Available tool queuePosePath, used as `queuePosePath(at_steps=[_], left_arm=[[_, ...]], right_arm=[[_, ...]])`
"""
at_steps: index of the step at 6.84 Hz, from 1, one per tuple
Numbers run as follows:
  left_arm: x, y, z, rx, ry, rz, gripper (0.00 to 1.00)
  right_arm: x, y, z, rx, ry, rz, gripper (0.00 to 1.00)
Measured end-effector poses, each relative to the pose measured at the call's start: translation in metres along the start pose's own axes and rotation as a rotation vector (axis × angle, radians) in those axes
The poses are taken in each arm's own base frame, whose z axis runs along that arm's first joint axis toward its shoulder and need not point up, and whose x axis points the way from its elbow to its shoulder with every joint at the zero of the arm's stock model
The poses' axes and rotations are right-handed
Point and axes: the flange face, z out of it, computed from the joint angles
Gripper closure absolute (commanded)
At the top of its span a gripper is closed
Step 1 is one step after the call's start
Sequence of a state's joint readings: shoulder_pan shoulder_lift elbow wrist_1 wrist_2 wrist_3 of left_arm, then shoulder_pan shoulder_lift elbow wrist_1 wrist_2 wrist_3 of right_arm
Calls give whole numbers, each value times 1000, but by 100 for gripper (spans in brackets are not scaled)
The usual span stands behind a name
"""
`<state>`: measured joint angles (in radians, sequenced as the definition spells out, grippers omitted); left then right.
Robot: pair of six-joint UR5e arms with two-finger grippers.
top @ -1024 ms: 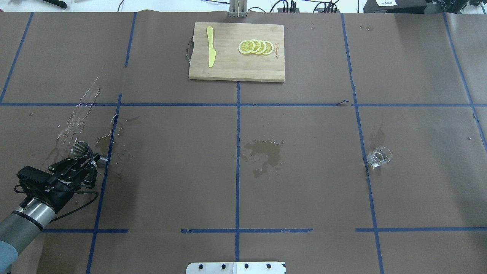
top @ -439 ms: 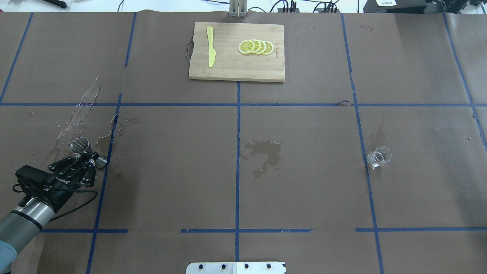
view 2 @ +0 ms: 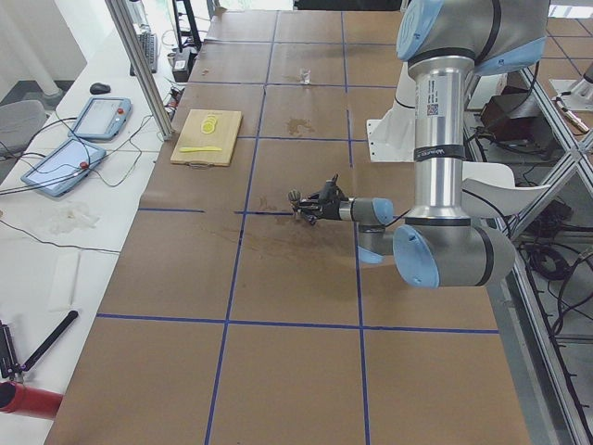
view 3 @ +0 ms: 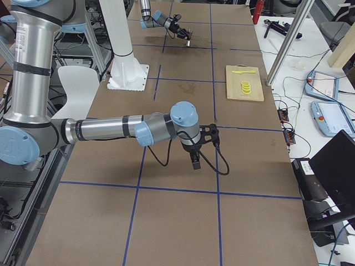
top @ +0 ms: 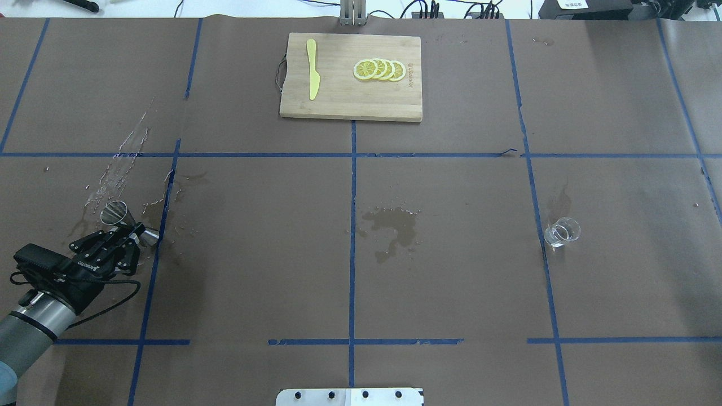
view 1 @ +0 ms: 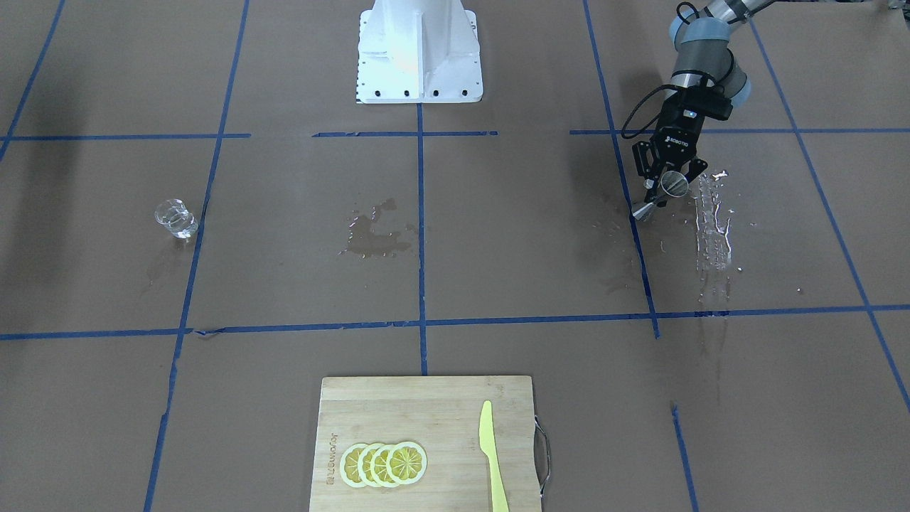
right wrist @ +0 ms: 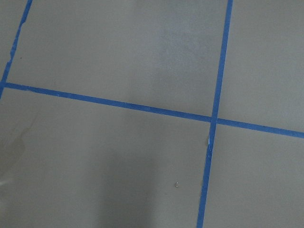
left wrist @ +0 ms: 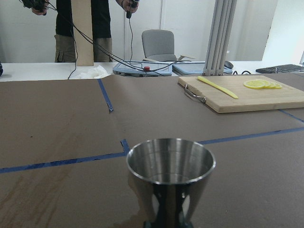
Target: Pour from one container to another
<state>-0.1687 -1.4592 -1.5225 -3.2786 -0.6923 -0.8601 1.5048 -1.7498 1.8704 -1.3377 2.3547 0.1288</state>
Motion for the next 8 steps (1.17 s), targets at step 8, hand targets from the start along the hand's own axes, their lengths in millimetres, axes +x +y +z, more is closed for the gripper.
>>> queuePosePath(at_steps=[8], left_arm=[[-9,-69,12,64,344,335,100]], right_arm=[[0,-1,0,1,0,1,0]])
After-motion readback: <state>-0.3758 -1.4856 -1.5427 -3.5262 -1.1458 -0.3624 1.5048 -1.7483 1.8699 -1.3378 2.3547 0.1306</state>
